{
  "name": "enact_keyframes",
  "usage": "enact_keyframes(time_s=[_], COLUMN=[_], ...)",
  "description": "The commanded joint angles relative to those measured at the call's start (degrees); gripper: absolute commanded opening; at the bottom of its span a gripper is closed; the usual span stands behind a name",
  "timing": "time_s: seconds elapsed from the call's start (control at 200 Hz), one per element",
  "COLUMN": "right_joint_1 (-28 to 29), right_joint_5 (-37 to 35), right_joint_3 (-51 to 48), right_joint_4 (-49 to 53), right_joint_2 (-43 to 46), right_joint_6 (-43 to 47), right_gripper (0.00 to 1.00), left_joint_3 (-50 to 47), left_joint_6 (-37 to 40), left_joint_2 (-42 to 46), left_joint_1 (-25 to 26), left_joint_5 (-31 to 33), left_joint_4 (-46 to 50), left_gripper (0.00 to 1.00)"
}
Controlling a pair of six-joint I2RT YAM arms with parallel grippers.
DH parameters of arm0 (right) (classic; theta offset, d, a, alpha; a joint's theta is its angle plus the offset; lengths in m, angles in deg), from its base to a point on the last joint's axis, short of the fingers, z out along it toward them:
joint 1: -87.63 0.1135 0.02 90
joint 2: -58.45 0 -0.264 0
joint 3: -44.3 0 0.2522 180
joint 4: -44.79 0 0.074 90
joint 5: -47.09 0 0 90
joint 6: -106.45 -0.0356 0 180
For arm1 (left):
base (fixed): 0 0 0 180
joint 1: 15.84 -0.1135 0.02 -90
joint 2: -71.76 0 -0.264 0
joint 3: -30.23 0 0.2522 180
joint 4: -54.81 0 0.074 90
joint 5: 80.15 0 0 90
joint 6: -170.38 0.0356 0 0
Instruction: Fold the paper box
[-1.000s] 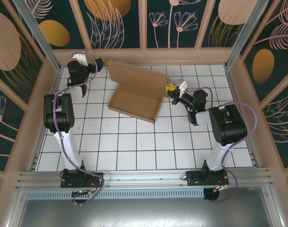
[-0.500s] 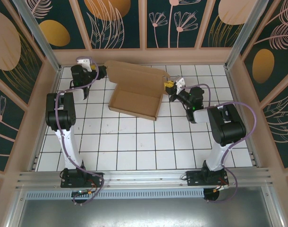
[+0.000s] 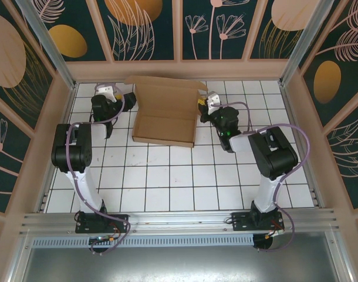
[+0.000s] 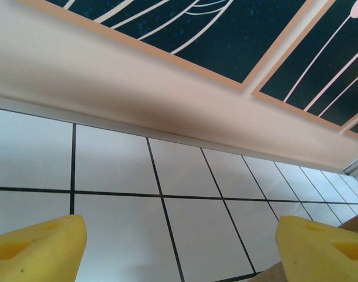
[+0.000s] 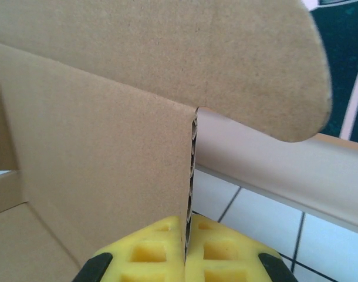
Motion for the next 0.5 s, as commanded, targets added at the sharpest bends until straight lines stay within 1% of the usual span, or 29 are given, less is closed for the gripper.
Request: enact_keyframes(time_s=[0.0,0.09,0.135,0.22,0.285,0.32,0.36,0.425,0.495], right_joint_1=[3.5,4.5,5.1,6.4,7.6,7.7,9.9,11.9,13.2], right_joint_5=[-5.8,-7.8,-9.9,-15.9,-18.0,-17.7,-18.0,-20.9,-23.7], right_joint_3=[2.0,2.0,1.9,2.4,3.1,3.5,4.5,5.4,5.4], right_joint_4=[-1.3,-4.1,-6.1,-8.1,-9.5,-10.4,-10.4,-10.9,-13.9], right_joint_2=[-1.8,-2.7,-3.1,-4.2,-5.4,-6.1,-6.9,-8.4,-9.7], right_joint_6=[0.0,-1.6,-2.7,-4.5,-5.3,-4.3,-2.2,0.3,1.3], right_gripper=[0.0,0.0,0.0,0.0,0.0,0.0,0.0,0.0,0.0], left_joint_3=[-1.5,-4.6,-5.4,-6.6,-7.5,-8.1,-8.6,-9.6,-10.4], left_joint_6=[-1.8,-2.8,-3.2,-3.7,-4.4,-5.0,-5.8,-6.6,-7.4], left_joint_2=[2.8,2.9,3.2,3.7,4.2,4.5,4.7,4.9,4.9], left_joint_1=[3.7,3.8,3.8,3.8,3.8,3.9,3.9,3.9,4.0], left_joint_5=[0.2,0.9,1.2,1.3,1.9,2.2,2.5,3.1,3.7], left_joint_4=[-5.9,-7.4,-7.9,-8.9,-9.6,-10.1,-10.8,-11.9,-12.8], left_gripper=[0.84,0.84,0.84,0.84,0.84,0.84,0.83,0.83,0.82])
